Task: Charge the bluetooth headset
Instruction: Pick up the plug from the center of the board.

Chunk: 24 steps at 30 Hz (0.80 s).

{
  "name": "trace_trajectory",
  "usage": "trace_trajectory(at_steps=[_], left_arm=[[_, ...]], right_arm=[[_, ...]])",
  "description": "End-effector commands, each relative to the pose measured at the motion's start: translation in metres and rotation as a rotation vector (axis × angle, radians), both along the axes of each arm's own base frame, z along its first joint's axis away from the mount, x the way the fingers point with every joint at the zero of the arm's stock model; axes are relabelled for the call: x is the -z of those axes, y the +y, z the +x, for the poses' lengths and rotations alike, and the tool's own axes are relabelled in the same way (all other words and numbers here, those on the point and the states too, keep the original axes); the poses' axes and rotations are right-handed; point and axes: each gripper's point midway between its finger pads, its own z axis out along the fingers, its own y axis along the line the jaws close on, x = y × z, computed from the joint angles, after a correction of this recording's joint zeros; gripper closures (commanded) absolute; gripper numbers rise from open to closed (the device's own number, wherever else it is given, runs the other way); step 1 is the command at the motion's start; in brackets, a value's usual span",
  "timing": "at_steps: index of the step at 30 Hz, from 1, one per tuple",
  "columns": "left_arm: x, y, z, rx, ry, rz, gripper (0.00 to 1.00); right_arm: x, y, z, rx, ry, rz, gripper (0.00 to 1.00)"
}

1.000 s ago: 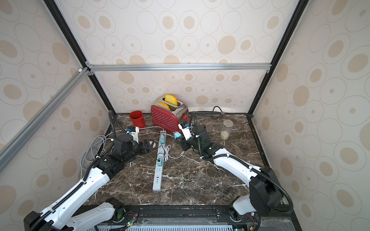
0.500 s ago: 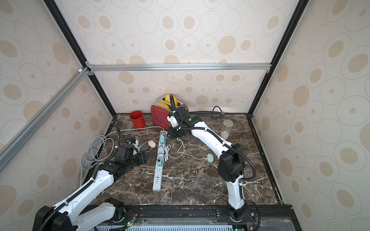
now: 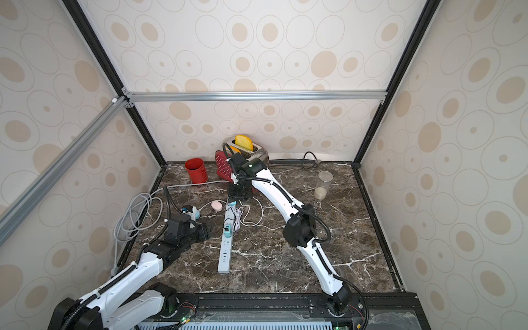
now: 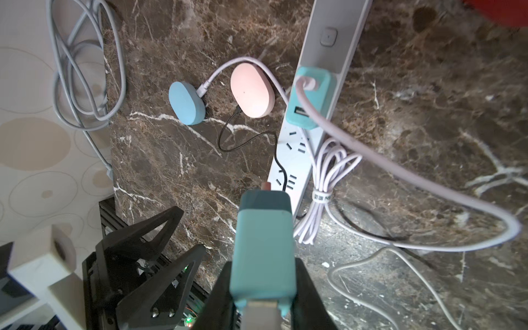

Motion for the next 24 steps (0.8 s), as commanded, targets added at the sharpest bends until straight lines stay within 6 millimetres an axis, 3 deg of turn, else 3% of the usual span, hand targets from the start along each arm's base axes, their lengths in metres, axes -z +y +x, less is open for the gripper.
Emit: trace_trajectory(at_steps=[1, 12, 20, 24], left_arm=[[-0.005, 0.01, 0.003, -0.02, -0.051, 0.048, 0.35], [-0.012, -0.014, 0.026, 0.036, -0.093, -0.042, 0.43], [0.042, -0.046, 0.026, 0.08, 0.12, -0.197, 0.81], [0.061, -0.05, 0.021, 0.091, 0.194, -0.203, 0.89]], right_arm=[[-0.006, 0.016, -0.014, 0.013, 0.032, 0.026, 1.0], [0.011, 0.005, -0.02, 0.003, 0.01, -0.067, 1.0], [-0.001, -0.012, -0.007, 0.023, -0.062, -0.096, 1.0], [-0.001, -0.02, -0.004, 0.017, -0.058, -0.097, 1.0]])
